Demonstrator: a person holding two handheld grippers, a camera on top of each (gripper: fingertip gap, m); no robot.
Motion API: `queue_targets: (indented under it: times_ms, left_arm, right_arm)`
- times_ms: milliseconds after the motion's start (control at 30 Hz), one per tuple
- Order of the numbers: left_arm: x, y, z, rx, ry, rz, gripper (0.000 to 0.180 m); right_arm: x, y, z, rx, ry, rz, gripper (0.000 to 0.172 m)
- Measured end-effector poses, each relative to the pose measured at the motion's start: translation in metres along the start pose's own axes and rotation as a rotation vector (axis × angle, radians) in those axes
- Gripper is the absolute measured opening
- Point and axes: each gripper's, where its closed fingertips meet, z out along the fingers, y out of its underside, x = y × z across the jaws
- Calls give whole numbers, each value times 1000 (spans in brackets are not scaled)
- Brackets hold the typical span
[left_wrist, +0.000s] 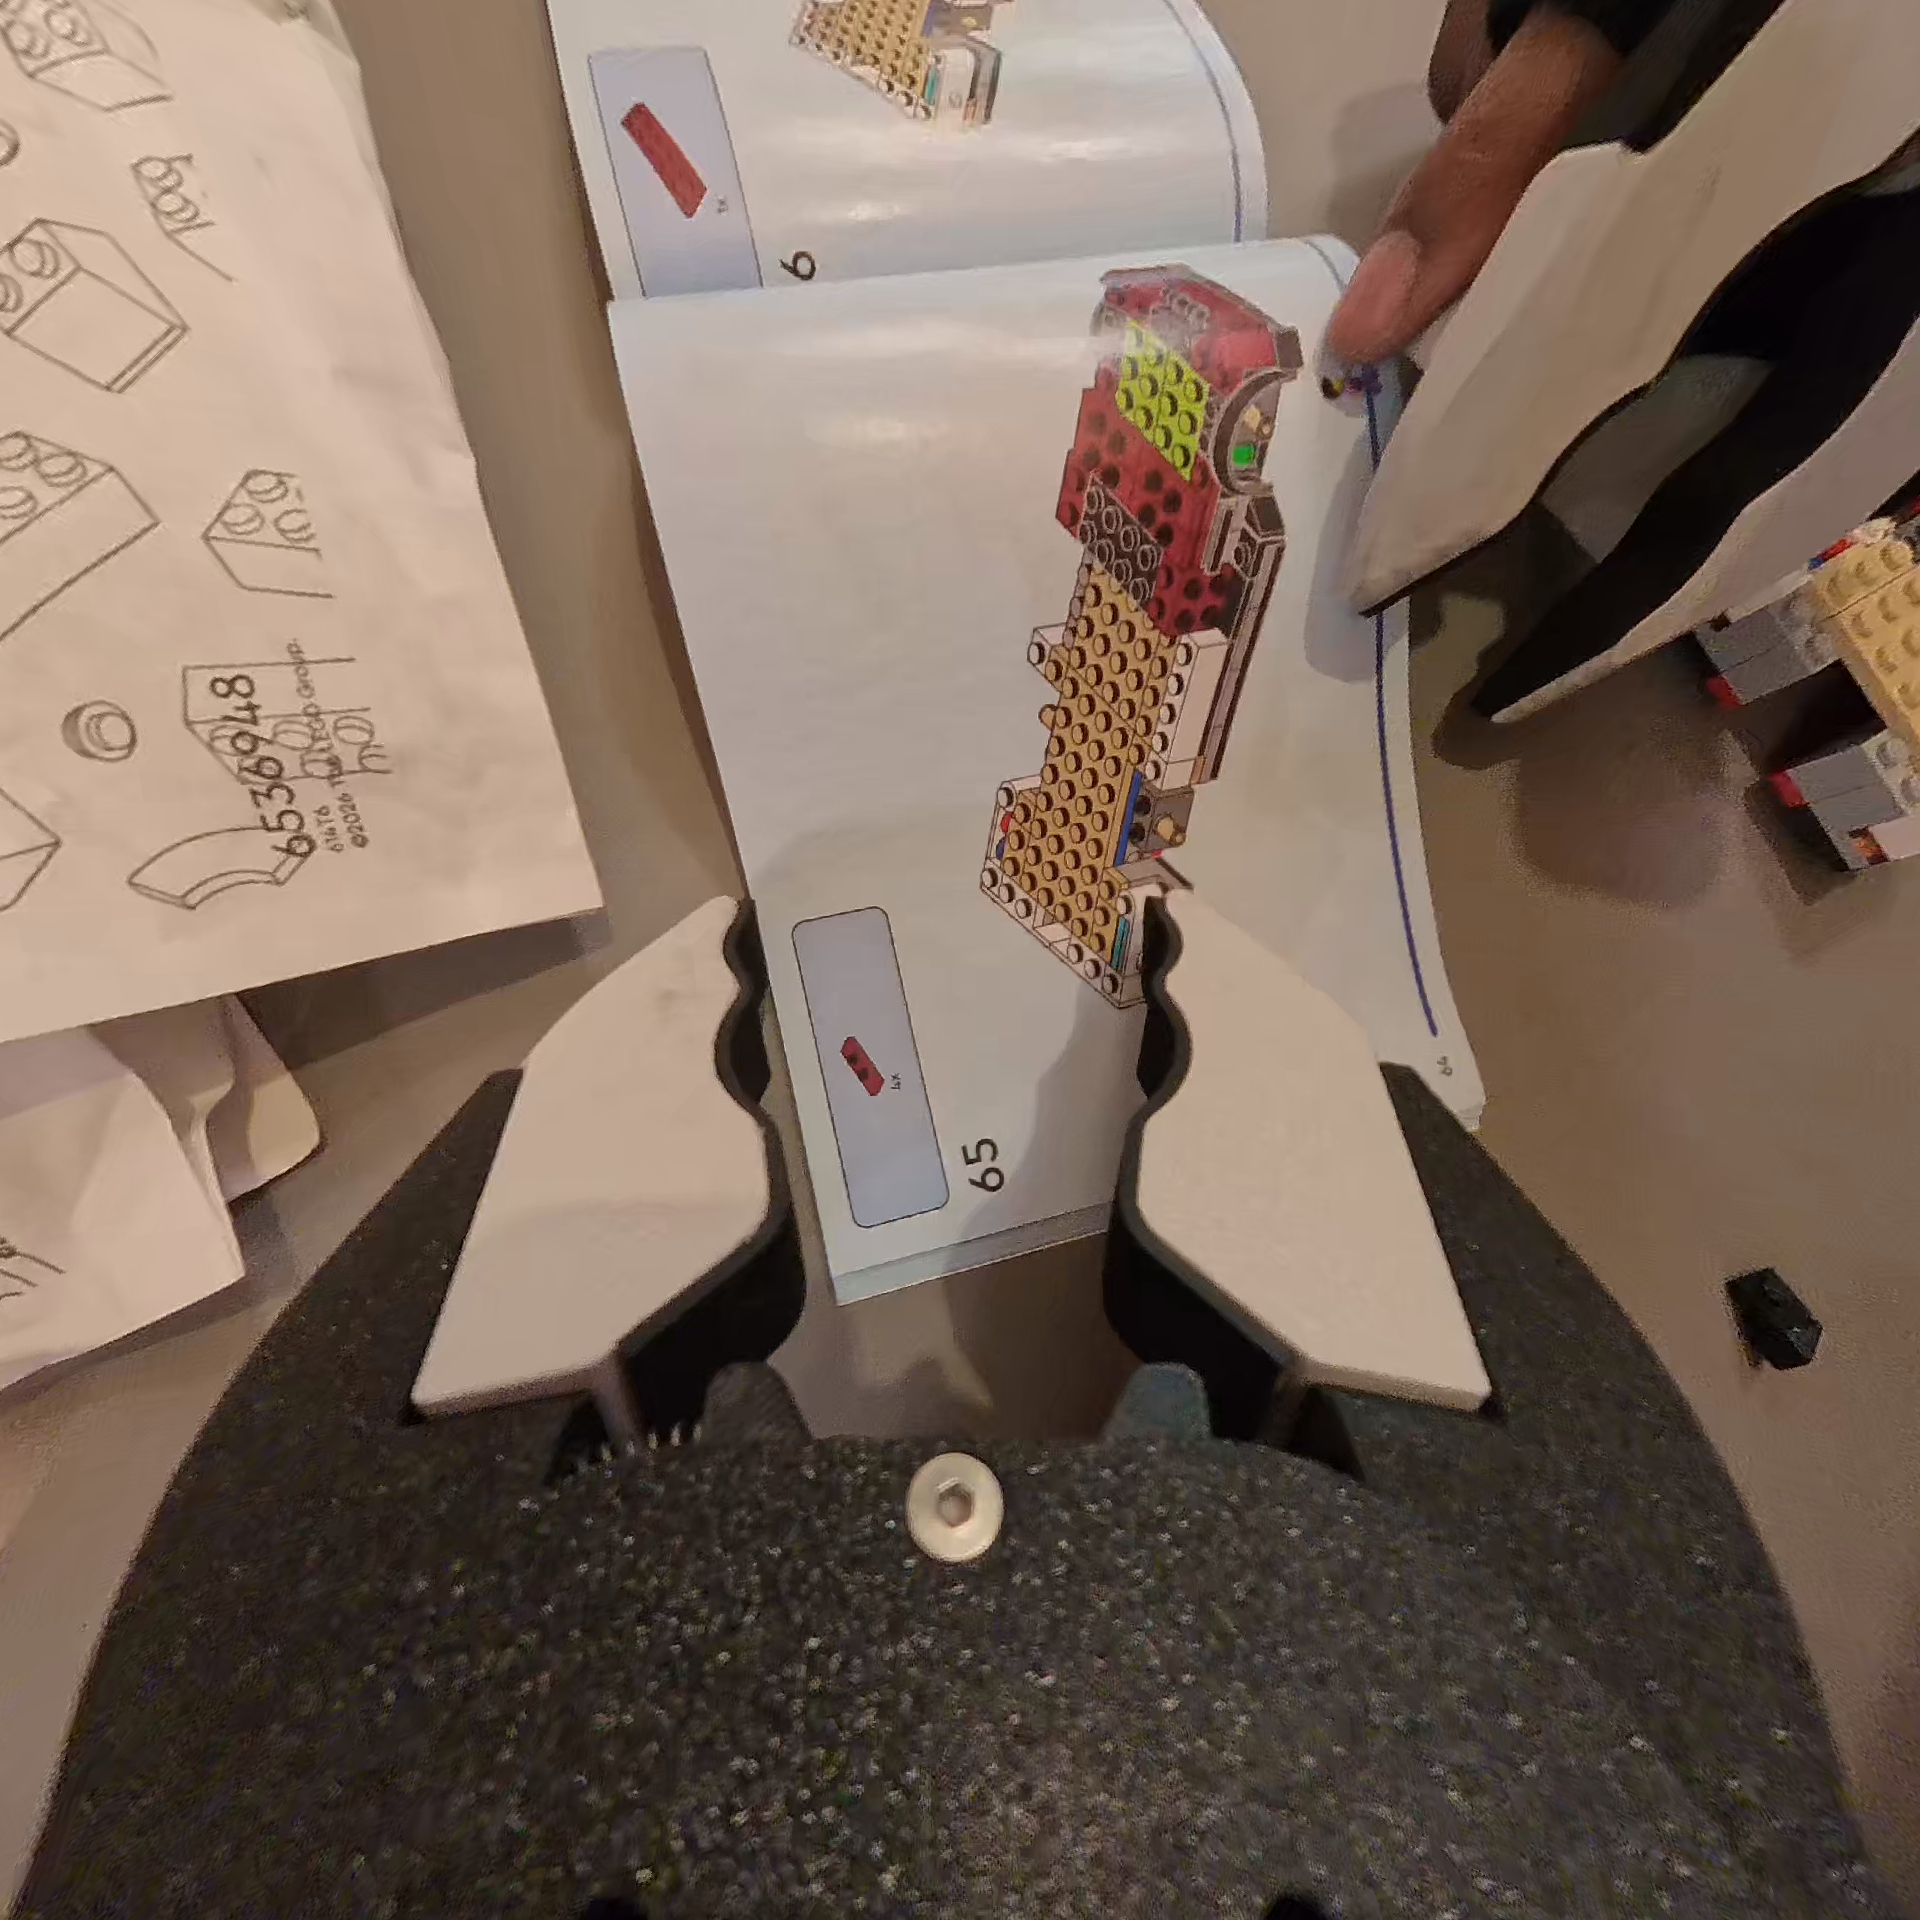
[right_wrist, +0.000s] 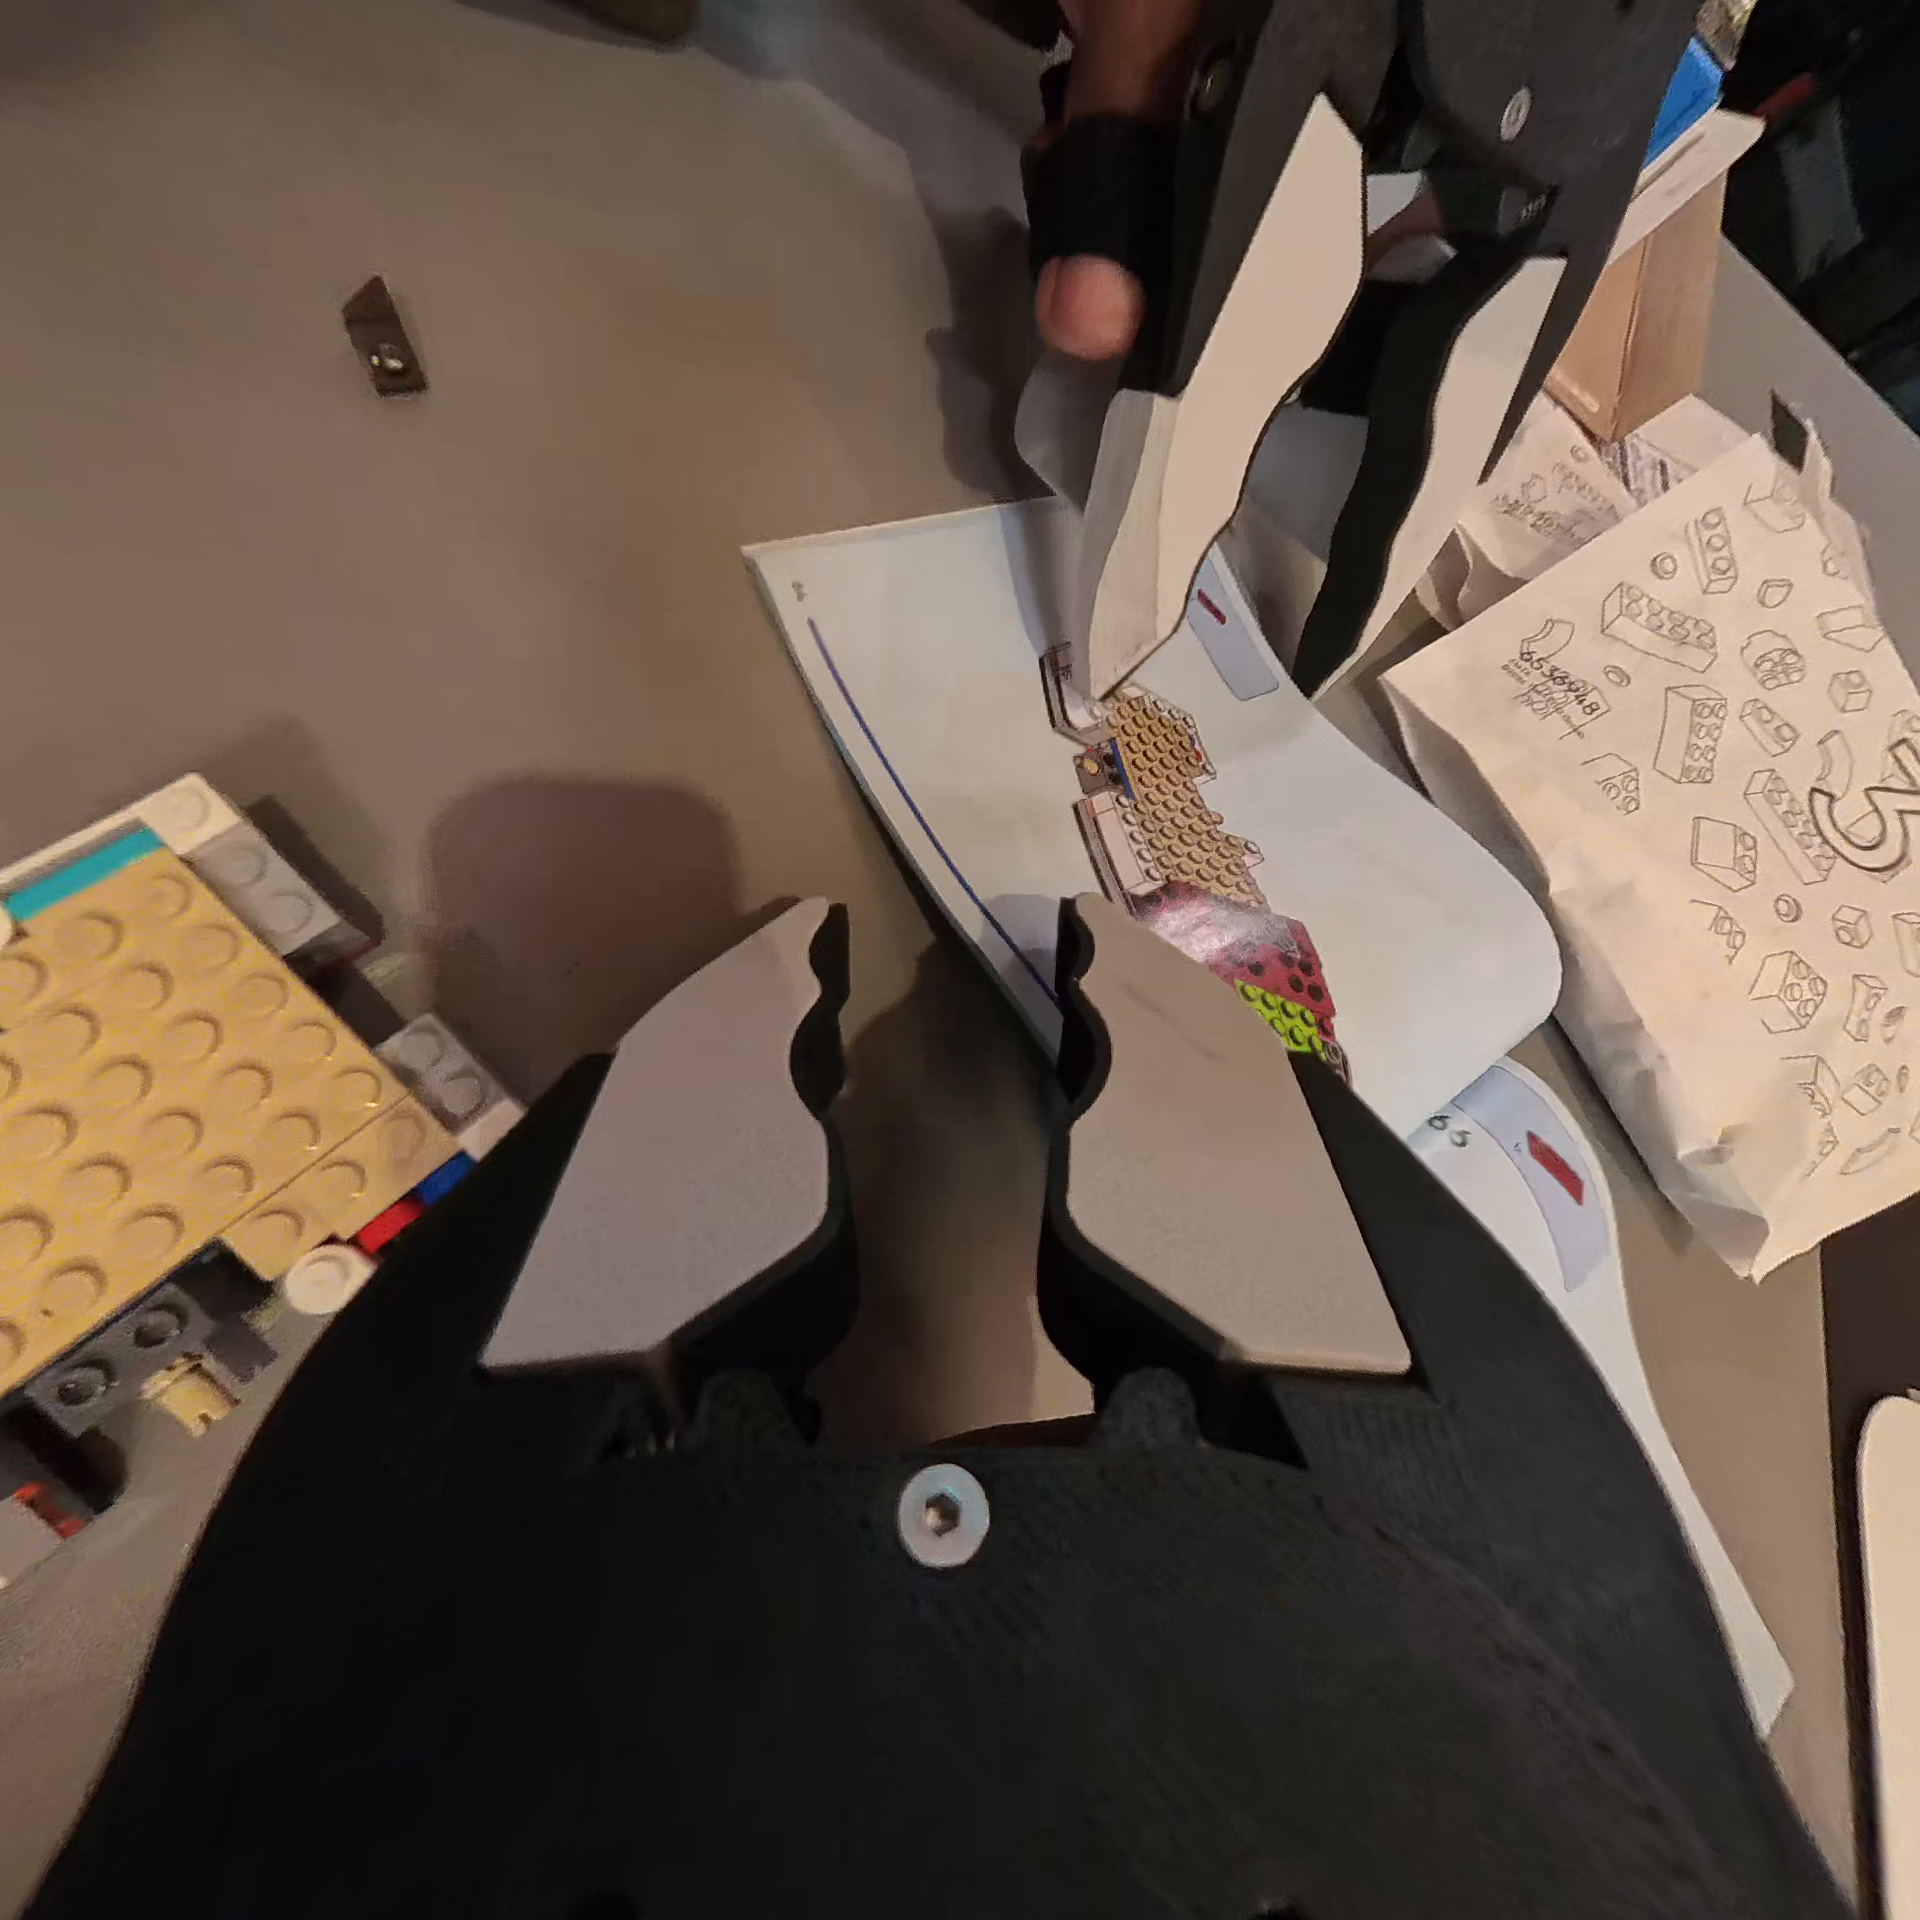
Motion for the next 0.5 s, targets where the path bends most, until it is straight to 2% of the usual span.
queue_targets:
  times_ms: [167, 500]
  left_arm:
    - [5, -2, 2, 5, 17, 10, 70]
    - [8, -4, 0, 10, 24, 24, 67]
  right_arm:
    - [2, -6, -2, 0, 40, -50, 35]
    - [-15, -20, 11, -48, -13, -126, 27]
